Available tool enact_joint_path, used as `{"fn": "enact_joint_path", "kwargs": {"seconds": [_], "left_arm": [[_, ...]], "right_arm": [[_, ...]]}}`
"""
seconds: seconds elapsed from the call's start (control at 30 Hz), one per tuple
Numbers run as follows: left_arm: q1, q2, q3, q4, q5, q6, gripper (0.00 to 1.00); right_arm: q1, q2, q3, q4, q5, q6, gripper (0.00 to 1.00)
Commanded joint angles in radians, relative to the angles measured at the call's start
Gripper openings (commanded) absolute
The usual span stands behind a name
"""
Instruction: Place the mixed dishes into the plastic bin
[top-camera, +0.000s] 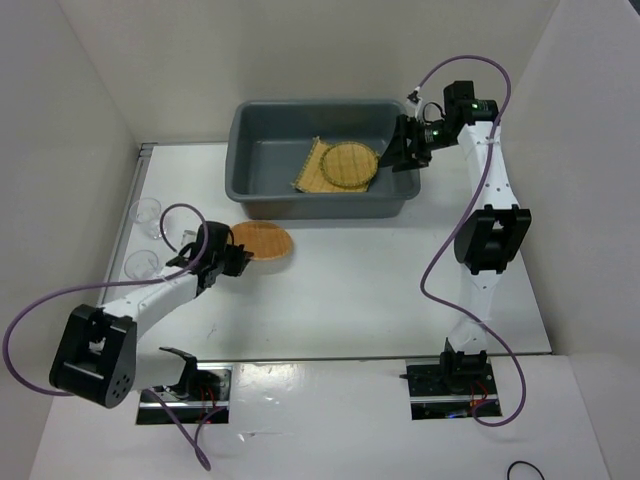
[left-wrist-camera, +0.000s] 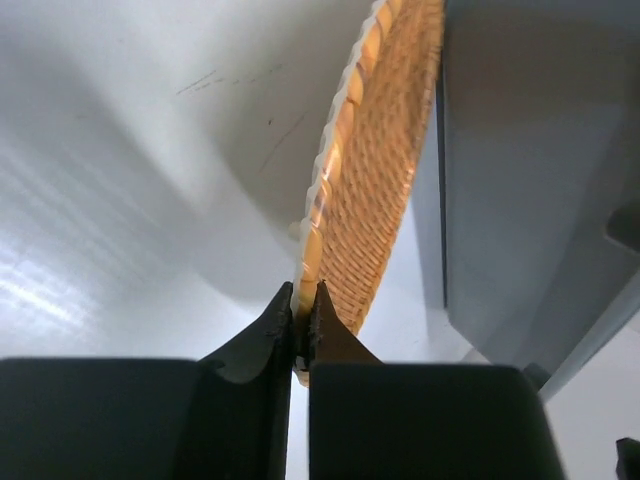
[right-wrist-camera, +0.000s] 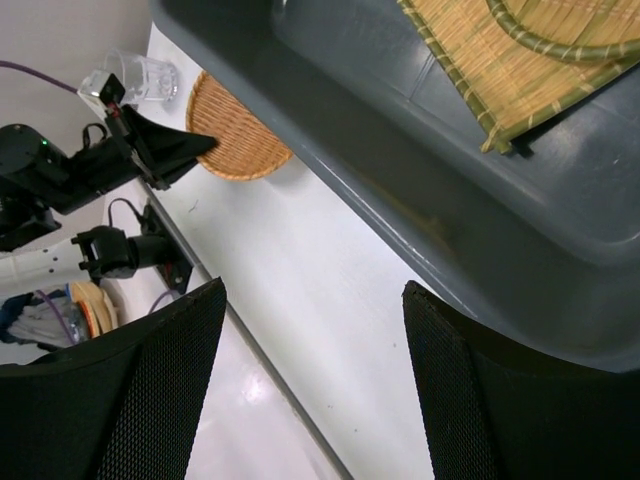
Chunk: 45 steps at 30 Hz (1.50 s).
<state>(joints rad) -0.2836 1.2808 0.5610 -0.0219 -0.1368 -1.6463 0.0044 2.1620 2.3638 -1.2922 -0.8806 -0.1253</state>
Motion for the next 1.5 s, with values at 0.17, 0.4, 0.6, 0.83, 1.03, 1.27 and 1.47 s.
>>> {"fn": "enact_joint_path", "kwargs": {"seconds": [0.17,0.4,0.6,0.83,1.03,1.27,1.47], "left_arm": [[-0.019,-0.33,0.109,-0.45,0.083,0.052,0.0],[-0.019,-0.598,0.272,-0.558,0.098,0.071,0.0],[-0.019,-0.318,0.551,-0.292,0.238,0.45,0.0],[-0.009,0.412,1.092,-0.28,0.598,0.742,0.0],[0.001,0.905,1.651,-0.406,0.686,0.817,0.0],[0.029,1.537,2.435,-0.515,0.874,0.624,0.0],[0.029,1.695,2.559,-0.521,0.842,0.567,0.0]], "right_arm": [[-0.034,-0.079,-0.038,-0.005,-0.075,-0.002,0.76],[-0.053,-0.097,-0.038,-0.005,-0.103,0.007,0.76],[-0.072,-0.073,0.037,-0.005,-0.121,0.016,0.71],[-0.102,-0.12,0.069,-0.005,-0.143,0.026,0.74],[-0.123,-0.142,0.09,-0.005,-0.133,0.016,0.74],[-0.188,-0.2,0.052,-0.005,-0.161,0.016,0.74],[-0.211,-0.228,0.052,-0.005,-0.159,-0.002,0.76]]}}
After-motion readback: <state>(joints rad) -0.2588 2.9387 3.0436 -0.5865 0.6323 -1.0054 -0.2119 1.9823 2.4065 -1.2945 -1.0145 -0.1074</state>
